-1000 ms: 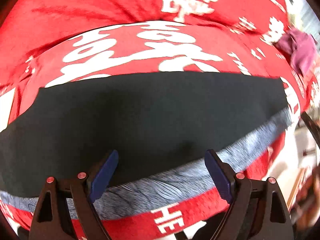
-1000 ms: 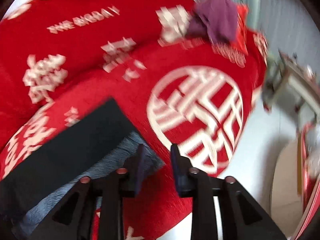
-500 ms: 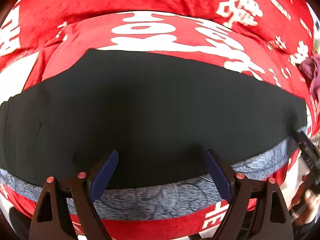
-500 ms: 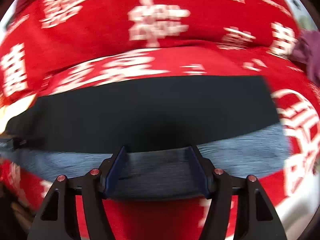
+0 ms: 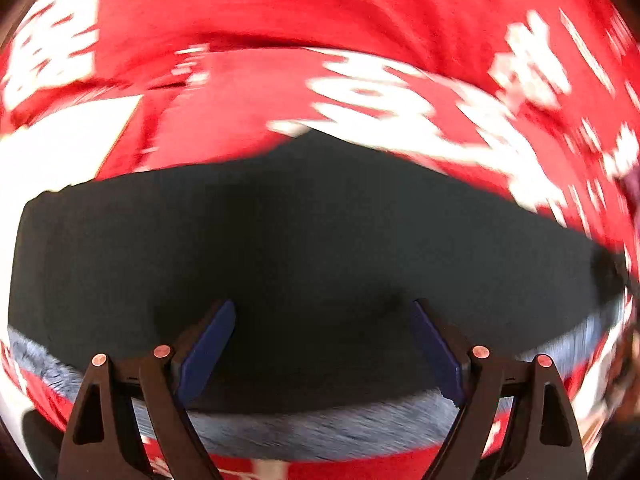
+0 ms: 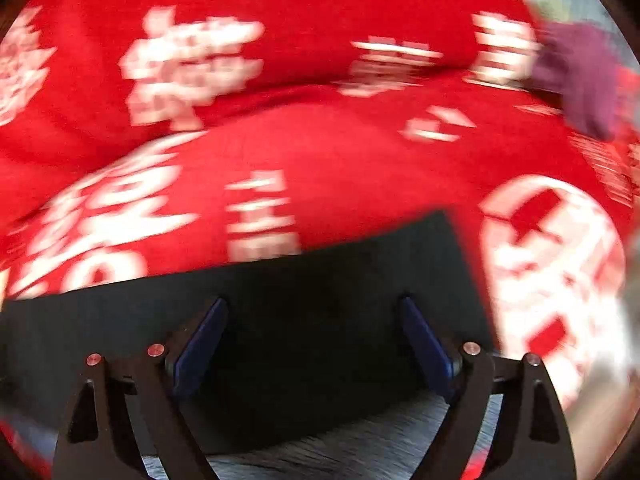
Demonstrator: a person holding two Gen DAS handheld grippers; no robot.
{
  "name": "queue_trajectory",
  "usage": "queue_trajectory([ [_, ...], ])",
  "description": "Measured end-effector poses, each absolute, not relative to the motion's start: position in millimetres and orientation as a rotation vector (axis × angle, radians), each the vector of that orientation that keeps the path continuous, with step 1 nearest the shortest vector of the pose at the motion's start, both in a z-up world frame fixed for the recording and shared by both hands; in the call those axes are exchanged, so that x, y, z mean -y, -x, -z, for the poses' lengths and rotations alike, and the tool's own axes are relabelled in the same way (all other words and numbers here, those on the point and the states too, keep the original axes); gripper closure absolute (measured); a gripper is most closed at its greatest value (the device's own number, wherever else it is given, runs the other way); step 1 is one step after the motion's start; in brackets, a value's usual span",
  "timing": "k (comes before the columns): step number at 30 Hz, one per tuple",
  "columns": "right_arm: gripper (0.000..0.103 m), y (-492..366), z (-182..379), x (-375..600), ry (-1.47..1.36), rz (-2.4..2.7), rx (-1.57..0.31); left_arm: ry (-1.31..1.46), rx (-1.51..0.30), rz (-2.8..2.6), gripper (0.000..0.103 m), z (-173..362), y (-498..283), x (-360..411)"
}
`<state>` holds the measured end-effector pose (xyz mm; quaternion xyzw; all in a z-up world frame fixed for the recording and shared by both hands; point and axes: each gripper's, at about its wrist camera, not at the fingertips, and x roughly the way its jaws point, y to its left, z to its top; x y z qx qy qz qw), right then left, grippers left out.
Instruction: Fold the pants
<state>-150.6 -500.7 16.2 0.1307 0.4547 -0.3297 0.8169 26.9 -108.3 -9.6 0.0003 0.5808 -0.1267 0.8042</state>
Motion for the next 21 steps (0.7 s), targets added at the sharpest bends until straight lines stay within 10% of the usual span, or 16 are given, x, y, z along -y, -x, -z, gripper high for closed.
queue_trajectory([
  [12,0.013,12,-1,243,-0.044,0.160,-0.968,0.140,-1.318,0.237,0.015,28,-89,75],
  [21,0.007,28,7,321,-0.123,0.517,-1.029,0.161,-1.218,0.105,0.014,9,-72,-27],
])
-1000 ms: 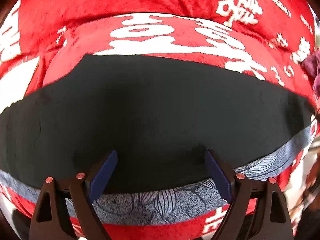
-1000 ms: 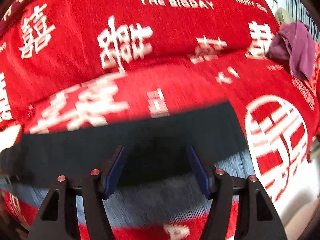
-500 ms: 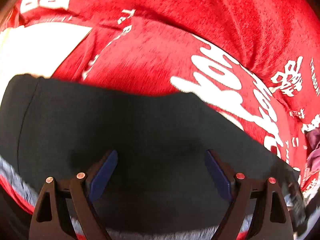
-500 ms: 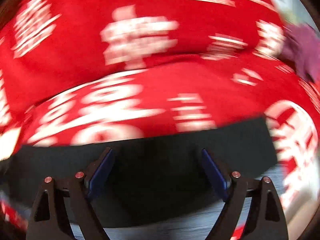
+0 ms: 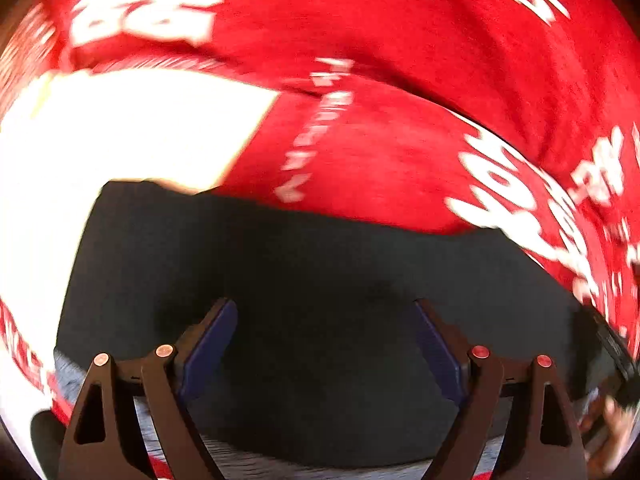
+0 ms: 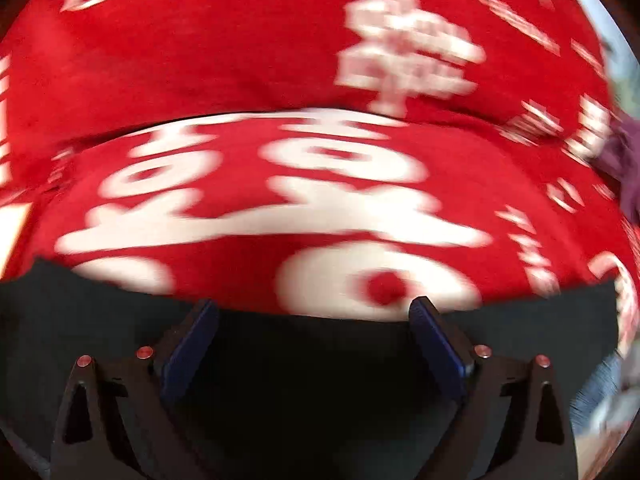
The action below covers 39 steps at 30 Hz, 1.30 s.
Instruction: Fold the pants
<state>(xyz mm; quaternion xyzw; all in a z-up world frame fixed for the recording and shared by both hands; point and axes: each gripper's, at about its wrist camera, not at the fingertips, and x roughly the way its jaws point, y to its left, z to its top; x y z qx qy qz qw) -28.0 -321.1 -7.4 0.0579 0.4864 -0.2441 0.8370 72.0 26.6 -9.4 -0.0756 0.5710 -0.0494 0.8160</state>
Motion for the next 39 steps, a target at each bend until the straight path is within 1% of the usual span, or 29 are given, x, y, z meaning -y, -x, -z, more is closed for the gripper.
queue_trajectory([
  [2,0.007,46,-7,324,-0.163,0.548,-1.010,0.217,-1.228,0.072,0.014,18,-70,-48],
  [5,0.007,70,-22,286,-0.184,0.453,-0.941,0.216,-1.226,0.107,0.015,24,-63,-53],
  [8,0.007,83,-9,215,-0.148,0.186,-0.979,0.095,-1.197,0.152,0.014,22,-48,-51],
  [9,0.006,90,3,188,-0.078,0.099,-1.017,0.076,-1.189,0.172,0.015,22,-42,-53],
  [11,0.005,103,20,168,0.038,0.087,-1.046,0.029,-1.176,0.190,0.015,21,-31,-59],
  [12,0.003,113,21,171,0.031,0.085,-1.007,-0.035,-1.159,0.155,0.014,21,-24,-62],
  [14,0.001,127,21,189,0.019,0.131,-1.009,-0.095,-1.145,0.122,0.014,23,-16,-75],
  [18,0.001,148,17,219,0.054,0.218,-1.044,-0.011,-1.121,0.109,0.014,12,-11,-95],
  [21,0.001,143,-2,221,0.046,0.295,-1.027,0.079,-1.104,0.106,0.014,5,-24,-87],
  [24,0.001,123,-18,183,-0.002,0.218,-0.949,0.086,-1.152,0.137,0.014,12,-34,-58],
  [27,0.001,93,-8,129,0.011,0.087,-0.969,-0.022,-1.200,0.130,0.014,31,-32,-31],
  [30,0.001,82,18,94,0.144,0.028,-1.032,0.023,-1.190,0.130,0.011,34,-25,-41],
  [31,0.001,85,24,98,0.152,0.030,-1.047,0.044,-1.198,0.145,0.011,34,-22,-45],
  [32,0.001,91,28,111,0.100,0.006,-1.055,0.044,-1.204,0.151,0.011,33,-19,-47],
  [39,0.001,137,18,218,0.014,0.163,-1.041,-0.063,-1.161,0.215,0.011,19,14,-19],
])
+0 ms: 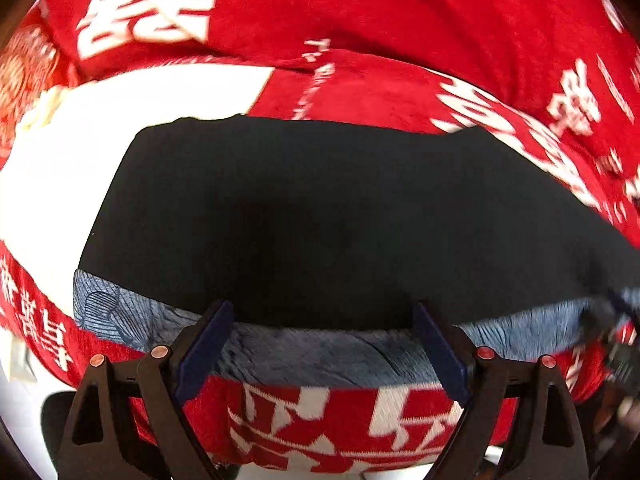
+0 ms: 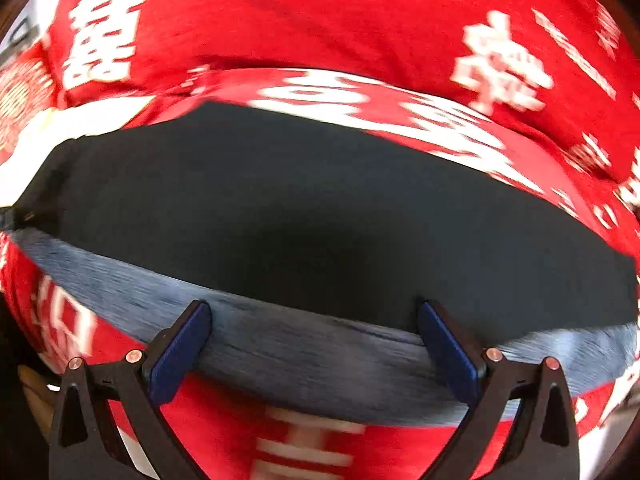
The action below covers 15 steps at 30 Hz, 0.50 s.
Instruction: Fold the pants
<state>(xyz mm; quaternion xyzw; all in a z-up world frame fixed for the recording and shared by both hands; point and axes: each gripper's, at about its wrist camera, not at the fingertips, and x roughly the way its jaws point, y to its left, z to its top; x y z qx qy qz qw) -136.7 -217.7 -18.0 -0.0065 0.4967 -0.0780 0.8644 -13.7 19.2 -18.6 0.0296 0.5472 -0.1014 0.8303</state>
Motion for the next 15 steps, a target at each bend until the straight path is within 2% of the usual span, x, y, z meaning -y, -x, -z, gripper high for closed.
queue_trajectory([
  [3,0.001,153,12,266,-0.066,0.249,-1.030,-0.117,-1.178,0.181,0.010,31,13,-28],
  [4,0.001,155,9,277,-0.104,0.237,-1.018,-0.079,-1.201,0.171,0.004,36,10,-40],
  [8,0.001,165,3,319,-0.057,0.370,-1.027,-0.031,-1.218,0.092,0.003,35,10,-68],
  [15,0.000,212,-9,400,-0.296,0.535,-0.986,-0.082,-1.171,0.099,0.003,9,20,-42],
])
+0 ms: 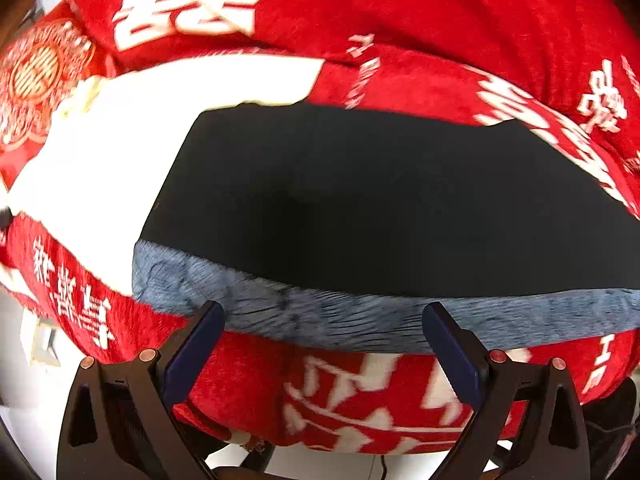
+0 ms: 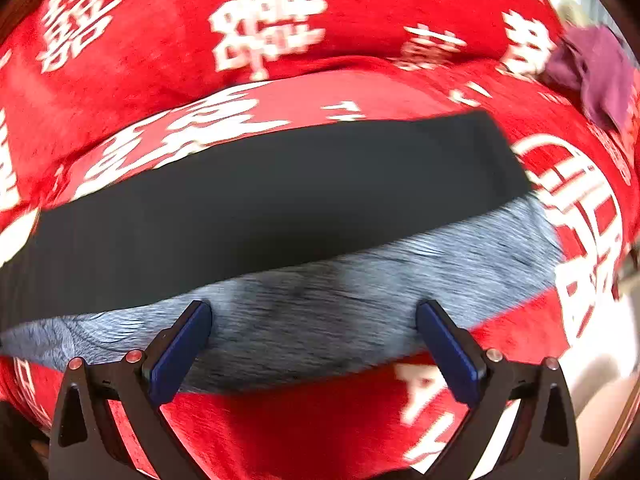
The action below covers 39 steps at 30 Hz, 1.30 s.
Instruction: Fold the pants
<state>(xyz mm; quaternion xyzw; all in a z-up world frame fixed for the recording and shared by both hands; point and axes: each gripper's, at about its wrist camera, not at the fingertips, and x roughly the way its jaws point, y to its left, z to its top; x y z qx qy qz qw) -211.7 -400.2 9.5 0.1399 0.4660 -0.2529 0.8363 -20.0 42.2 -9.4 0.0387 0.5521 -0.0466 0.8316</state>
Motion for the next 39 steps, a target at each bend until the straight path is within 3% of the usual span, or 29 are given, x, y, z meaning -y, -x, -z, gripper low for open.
queue_trajectory([
  [7,0.000,258,-17,432,-0.406,0.635,-0.945,-0.192,-1.133,0.274,0.003,-11,28,52],
  [20,0.000,314,7,482,-0.655,0.614,-0.831,-0.320,-1.223,0.509,0.003,10,38,223],
  [29,0.000,311,14,499,-0.686,0.543,-0.694,-0.358,-1.254,0.530,0.003,24,50,290],
  [39,0.000,292,4,531,-0.736,0.463,-0.519,-0.328,-1.280,0.501,0.001,27,43,307],
])
